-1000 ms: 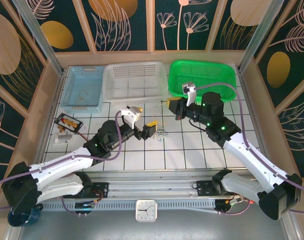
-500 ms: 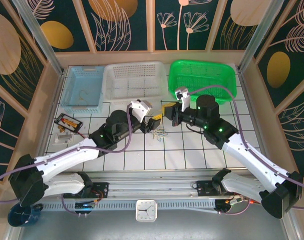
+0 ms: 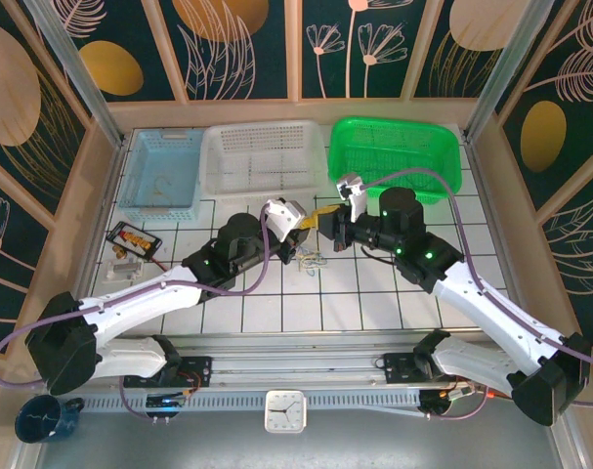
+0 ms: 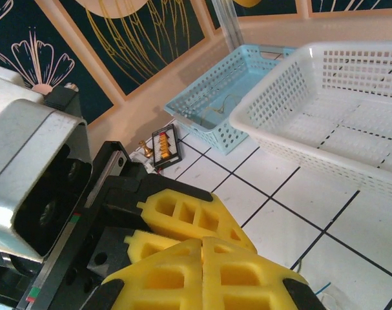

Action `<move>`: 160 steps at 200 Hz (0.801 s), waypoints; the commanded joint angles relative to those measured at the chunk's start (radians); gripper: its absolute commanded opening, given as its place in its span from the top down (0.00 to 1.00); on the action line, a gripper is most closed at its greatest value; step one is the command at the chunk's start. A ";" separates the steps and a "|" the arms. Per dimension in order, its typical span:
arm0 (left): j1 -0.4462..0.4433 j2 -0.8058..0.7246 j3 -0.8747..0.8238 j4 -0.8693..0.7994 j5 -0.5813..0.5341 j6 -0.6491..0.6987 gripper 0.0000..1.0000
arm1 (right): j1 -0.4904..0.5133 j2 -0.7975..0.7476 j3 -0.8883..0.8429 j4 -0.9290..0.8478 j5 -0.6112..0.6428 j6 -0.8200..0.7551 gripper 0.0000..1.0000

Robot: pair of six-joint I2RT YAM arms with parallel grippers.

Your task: Untangle the cables

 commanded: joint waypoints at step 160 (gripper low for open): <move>0.186 -0.100 -0.094 0.298 0.098 -0.373 1.00 | 0.030 0.141 -0.311 0.484 0.014 0.248 0.56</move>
